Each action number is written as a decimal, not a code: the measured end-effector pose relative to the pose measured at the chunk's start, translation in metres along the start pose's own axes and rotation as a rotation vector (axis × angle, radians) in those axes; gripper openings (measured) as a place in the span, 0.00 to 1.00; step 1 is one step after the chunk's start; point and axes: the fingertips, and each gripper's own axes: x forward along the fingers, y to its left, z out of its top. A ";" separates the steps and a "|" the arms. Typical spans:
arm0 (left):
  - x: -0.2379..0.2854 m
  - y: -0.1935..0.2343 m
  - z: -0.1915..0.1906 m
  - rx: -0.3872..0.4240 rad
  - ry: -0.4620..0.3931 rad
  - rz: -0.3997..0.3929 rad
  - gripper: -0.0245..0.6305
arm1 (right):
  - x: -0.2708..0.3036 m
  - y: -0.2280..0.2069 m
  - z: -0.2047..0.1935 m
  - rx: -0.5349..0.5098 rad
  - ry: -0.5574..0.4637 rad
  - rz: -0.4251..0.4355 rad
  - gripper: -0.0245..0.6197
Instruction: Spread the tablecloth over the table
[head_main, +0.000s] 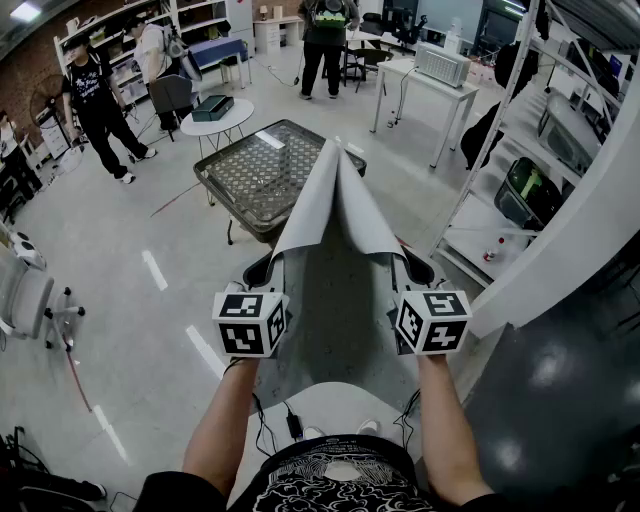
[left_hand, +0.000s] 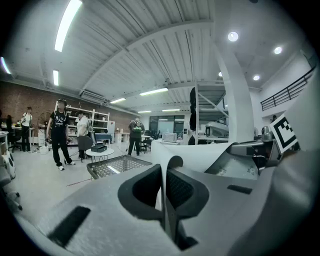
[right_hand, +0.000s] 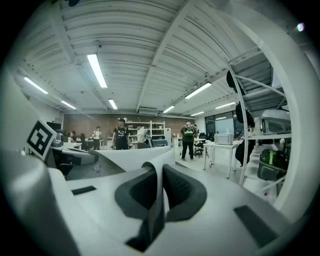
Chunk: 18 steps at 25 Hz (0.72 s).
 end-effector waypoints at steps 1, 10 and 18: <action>0.001 0.001 0.000 0.001 0.000 -0.002 0.05 | 0.001 0.000 0.000 0.001 0.000 -0.001 0.05; 0.014 0.008 0.004 0.002 0.002 -0.019 0.05 | 0.006 -0.006 0.003 0.008 -0.003 -0.027 0.05; 0.051 0.003 0.008 0.007 0.005 -0.019 0.05 | 0.029 -0.036 0.003 0.017 -0.010 -0.027 0.05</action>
